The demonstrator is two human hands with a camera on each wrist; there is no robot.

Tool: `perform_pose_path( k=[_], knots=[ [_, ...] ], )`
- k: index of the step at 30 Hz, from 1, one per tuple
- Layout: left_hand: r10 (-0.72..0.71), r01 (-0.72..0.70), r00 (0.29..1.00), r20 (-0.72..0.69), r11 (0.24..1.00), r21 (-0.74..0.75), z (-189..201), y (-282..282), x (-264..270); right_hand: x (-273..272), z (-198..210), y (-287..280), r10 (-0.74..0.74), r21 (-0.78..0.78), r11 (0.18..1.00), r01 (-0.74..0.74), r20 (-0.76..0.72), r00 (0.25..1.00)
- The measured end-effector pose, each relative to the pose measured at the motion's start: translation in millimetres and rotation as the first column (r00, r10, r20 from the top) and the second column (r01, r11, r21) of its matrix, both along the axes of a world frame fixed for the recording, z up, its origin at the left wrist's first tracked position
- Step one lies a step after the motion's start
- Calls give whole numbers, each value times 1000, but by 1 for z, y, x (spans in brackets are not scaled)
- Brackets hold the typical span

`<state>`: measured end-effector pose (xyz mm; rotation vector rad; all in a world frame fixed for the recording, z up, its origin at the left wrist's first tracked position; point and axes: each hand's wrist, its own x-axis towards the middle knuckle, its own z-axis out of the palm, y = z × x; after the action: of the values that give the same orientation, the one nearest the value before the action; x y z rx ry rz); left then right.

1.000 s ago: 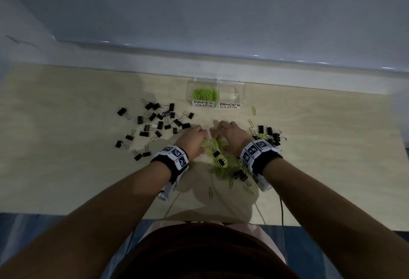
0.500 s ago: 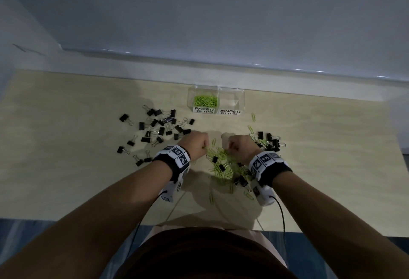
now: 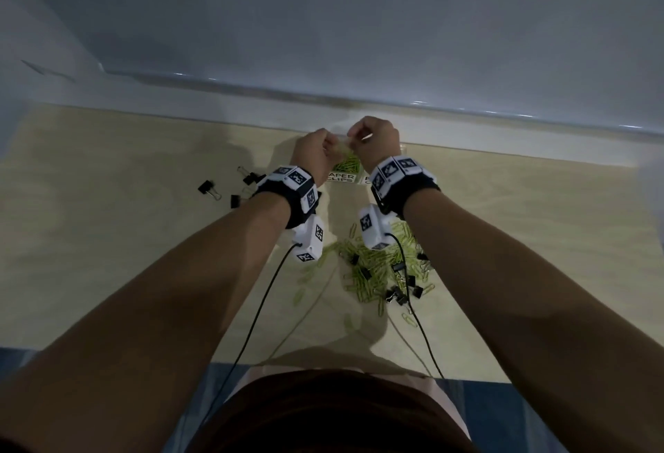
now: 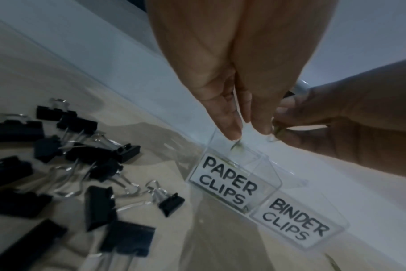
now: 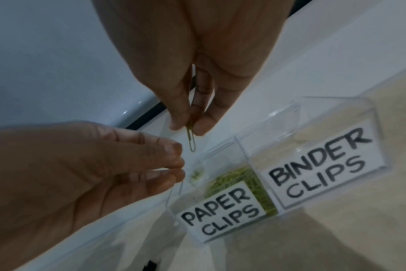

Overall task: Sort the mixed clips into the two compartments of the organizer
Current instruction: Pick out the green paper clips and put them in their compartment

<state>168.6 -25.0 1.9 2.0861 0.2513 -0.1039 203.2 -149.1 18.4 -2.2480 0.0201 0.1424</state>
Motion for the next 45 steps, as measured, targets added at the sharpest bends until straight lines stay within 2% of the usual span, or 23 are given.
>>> perform_pose_path(
  k=[4, 6, 7, 9, 11, 12, 13, 15, 17, 19, 23, 28, 31, 34, 36, 40, 45],
  knots=[
    [-134, 131, 991, 7, 979, 156, -1, 16, -33, -5, -12, 0, 62, -94, 993, -69, -70, 996],
    [-306, 310, 950, -55, 919, 242, -5, 30, -63, -18, -18, -9, 194, -224, 954, -198, -42, 980],
    [-408, 427, 904, -128, 866, 260, -10, 38, -80, -27, -20, -16, 275, -276, 919, -283, -66, 959],
    [-571, 639, 766, -296, 726, 253, -21, 52, -118, -47, -27, -30, 412, -317, 832, -454, -195, 890],
    [-664, 773, 633, -399, 569, 281, -35, 61, -147, -65, -31, -43, 507, -323, 739, -591, -309, 804],
    [-671, 799, 600, -436, 529, 285, -41, 63, -156, -72, -34, -48, 557, -332, 682, -651, -342, 757],
    [-665, 802, 596, -451, 525, 285, -47, 63, -161, -78, -35, -51, 603, -345, 617, -708, -371, 706],
    [-657, 770, 635, -406, 577, 272, -55, 60, -165, -88, -40, -54, 654, -376, 502, -779, -423, 626],
    [-644, 720, 692, -326, 649, 245, -59, 54, -163, -97, -43, -57, 671, -406, 432, -805, -451, 588],
    [-616, 680, 732, -292, 692, 243, -59, 47, -157, -105, -47, -62, 689, -436, 396, -808, -442, 575],
    [-527, 583, 810, -259, 772, 252, -55, 26, -143, -113, -44, -75, 664, -430, 420, -799, -455, 593],
    [-420, 459, 886, -197, 854, 245, -55, -1, -125, -120, -40, -87, 544, -419, 572, -705, -449, 708],
    [-447, 494, 867, -218, 828, 267, -55, -7, -120, -123, -34, -80, 510, -440, 613, -656, -414, 754],
    [-509, 585, 810, -293, 738, 337, -53, -11, -124, -129, -27, -70, 537, -483, 567, -667, -397, 744],
    [-511, 598, 801, -313, 710, 371, -55, -14, -126, -133, -28, -67, 545, -479, 586, -653, -363, 756],
    [-411, 494, 862, -298, 813, 307, -54, -20, -129, -133, -35, -68, 431, -397, 693, -602, -442, 787],
    [-389, 490, 858, -335, 814, 311, -46, -26, -125, -131, -34, -70, 386, -390, 721, -573, -461, 799]
  ],
)
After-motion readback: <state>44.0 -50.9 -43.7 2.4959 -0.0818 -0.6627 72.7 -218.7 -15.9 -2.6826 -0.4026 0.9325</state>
